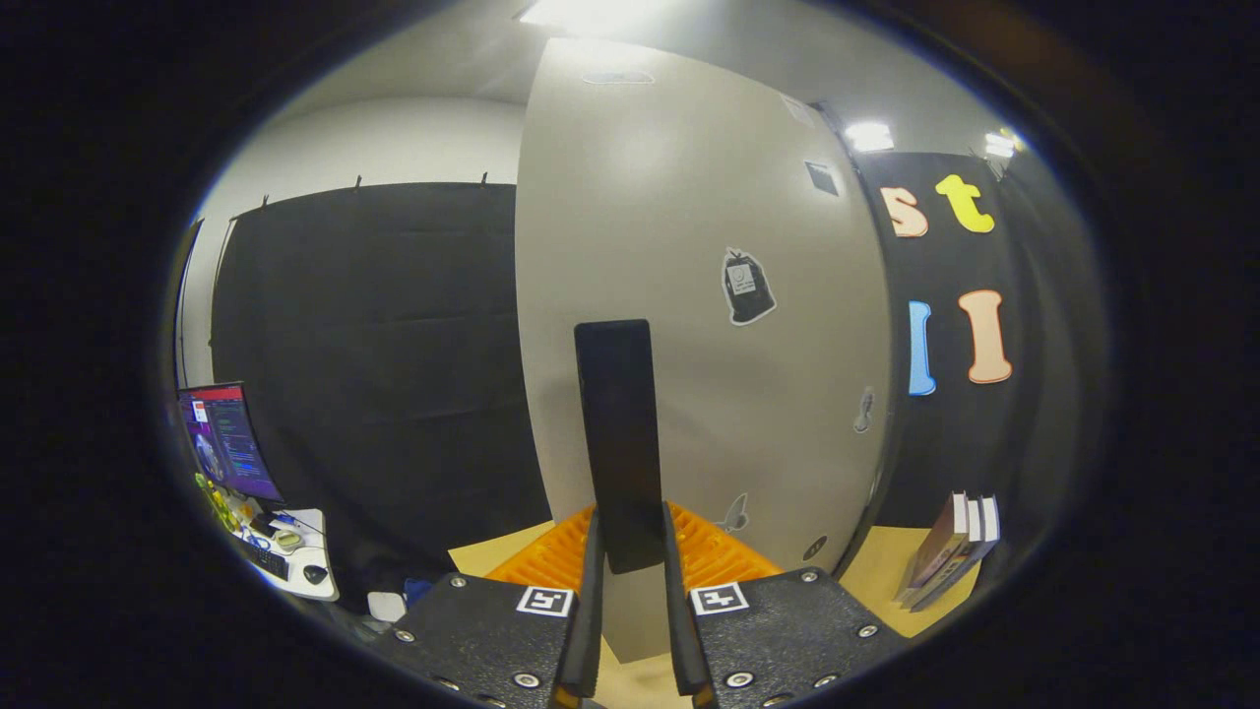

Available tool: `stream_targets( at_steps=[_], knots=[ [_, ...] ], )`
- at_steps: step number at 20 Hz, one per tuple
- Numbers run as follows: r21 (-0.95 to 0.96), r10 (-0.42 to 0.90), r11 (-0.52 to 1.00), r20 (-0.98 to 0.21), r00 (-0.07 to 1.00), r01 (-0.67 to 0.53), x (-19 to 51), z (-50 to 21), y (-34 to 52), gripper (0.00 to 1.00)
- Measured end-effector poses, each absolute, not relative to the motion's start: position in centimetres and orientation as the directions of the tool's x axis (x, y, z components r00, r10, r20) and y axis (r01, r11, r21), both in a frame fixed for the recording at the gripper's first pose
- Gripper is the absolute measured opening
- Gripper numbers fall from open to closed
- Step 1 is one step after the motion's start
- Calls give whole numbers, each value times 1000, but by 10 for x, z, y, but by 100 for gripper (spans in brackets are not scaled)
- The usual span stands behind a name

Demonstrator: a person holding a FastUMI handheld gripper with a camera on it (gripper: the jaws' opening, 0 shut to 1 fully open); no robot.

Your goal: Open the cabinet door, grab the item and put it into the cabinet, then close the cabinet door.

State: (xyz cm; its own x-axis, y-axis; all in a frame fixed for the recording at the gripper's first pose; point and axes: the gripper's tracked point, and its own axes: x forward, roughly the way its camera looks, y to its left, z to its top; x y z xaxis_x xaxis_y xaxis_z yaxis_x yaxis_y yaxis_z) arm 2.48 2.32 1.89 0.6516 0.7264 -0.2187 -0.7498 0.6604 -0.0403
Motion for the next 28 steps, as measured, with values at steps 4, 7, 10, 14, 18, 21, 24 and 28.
stream_targets(
  at_steps=[4,7,10,14,18,21,24,28],
  knots=[
    [-26,686,707,-217,695,-706,21,21,7,29],
    [-69,638,747,-206,742,-661,18,24,-6,26],
    [-87,595,782,-191,780,-618,17,27,-17,23],
    [-50,550,824,-174,817,-565,20,30,-34,25],
    [-67,445,888,-122,887,-454,28,42,-61,37],
    [-40,415,906,-120,902,-422,30,38,-70,49],
    [-37,392,917,-96,915,-397,23,43,-77,72],
    [-4,365,931,50,930,-365,-3,81,-80,86]
  ],
)
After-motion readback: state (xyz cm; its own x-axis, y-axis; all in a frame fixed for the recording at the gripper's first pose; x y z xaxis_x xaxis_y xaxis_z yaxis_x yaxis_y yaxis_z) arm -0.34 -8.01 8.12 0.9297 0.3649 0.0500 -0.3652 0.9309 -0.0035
